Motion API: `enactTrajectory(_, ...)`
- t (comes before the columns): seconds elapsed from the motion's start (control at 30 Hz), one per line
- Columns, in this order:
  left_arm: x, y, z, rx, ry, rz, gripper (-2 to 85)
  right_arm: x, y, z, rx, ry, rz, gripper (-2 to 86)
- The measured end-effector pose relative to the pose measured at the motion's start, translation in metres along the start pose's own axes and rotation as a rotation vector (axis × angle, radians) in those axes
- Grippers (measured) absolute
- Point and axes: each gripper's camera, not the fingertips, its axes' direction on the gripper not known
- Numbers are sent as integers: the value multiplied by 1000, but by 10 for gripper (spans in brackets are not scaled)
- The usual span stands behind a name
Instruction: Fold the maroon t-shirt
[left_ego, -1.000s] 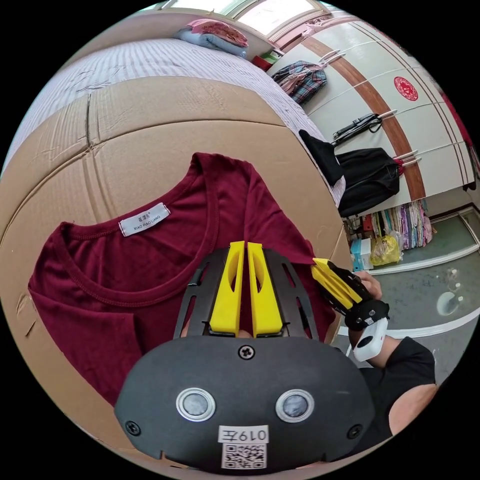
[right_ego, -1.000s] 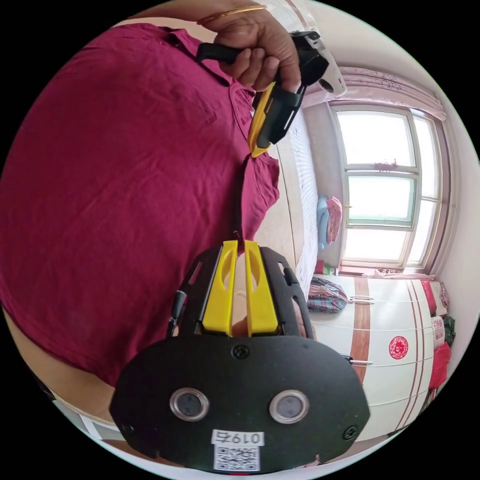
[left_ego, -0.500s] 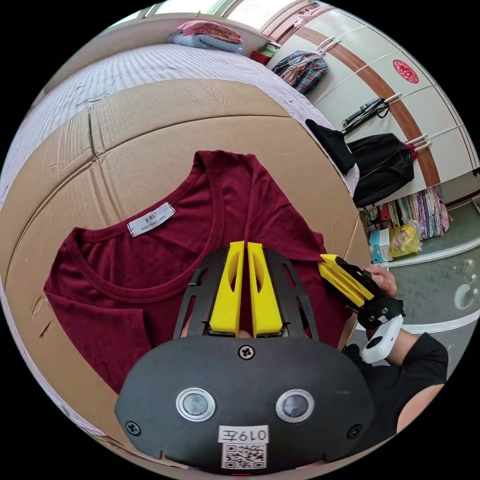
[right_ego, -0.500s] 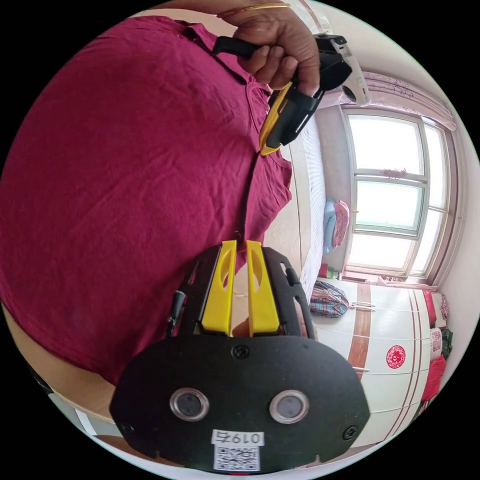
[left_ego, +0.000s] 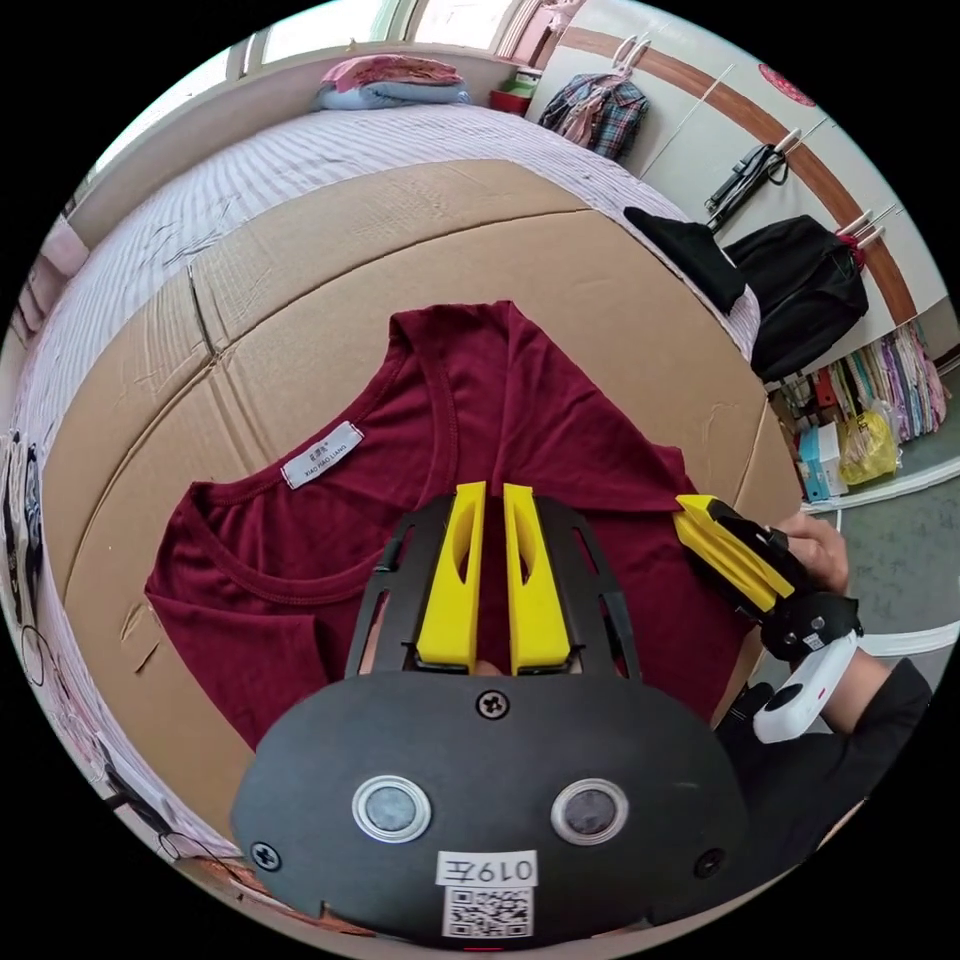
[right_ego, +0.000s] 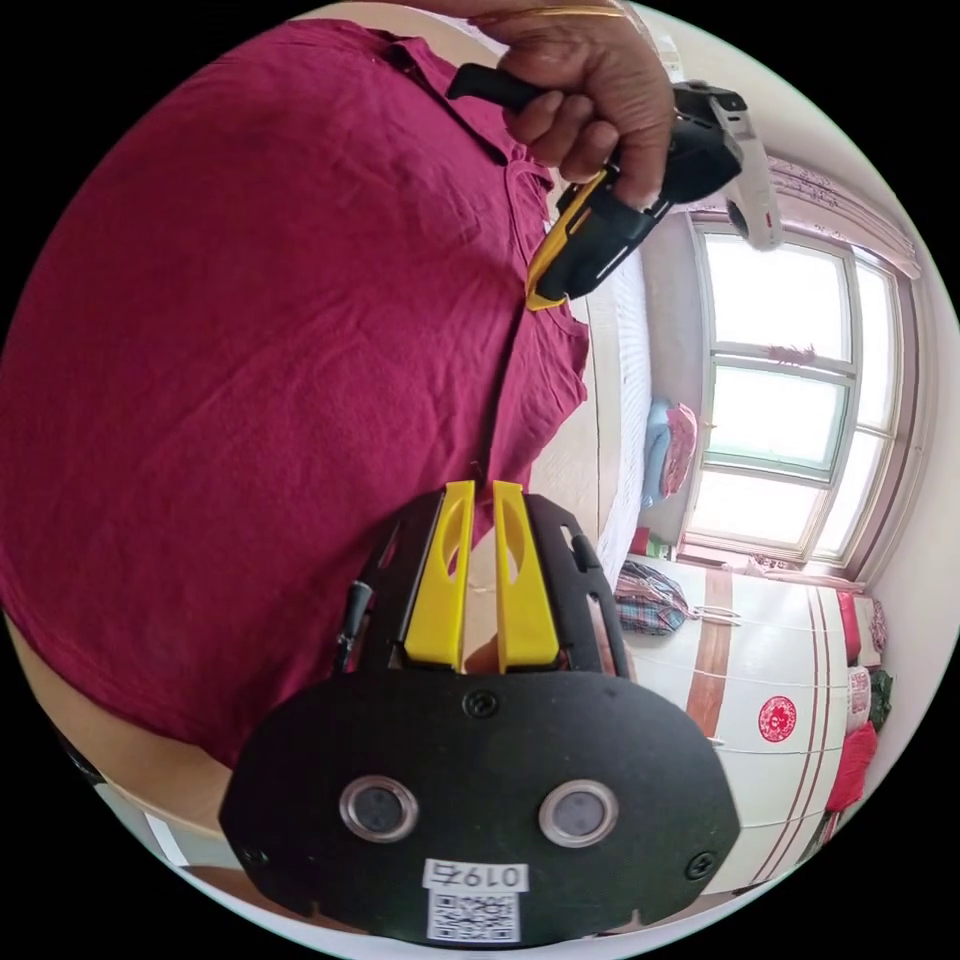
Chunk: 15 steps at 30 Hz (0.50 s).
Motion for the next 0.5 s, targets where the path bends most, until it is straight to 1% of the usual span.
enactTrajectory(0.1, 20, 2, -6, 5, -79, 35, 17, 8, -5, 6, -15, 30, -31, 37)
enactTrajectory(0.33, 24, 6, -17, -13, -41, -3, 38, 41, -12, 23, -25, 58, -47, 38)
enactTrajectory(0.43, 31, 8, -20, -17, -55, 4, 45, 56, -14, 33, -33, 75, -57, 40)
enactTrajectory(0.5, 43, 10, -23, -11, -105, 34, 48, 66, -16, 40, -41, 92, -63, 44)
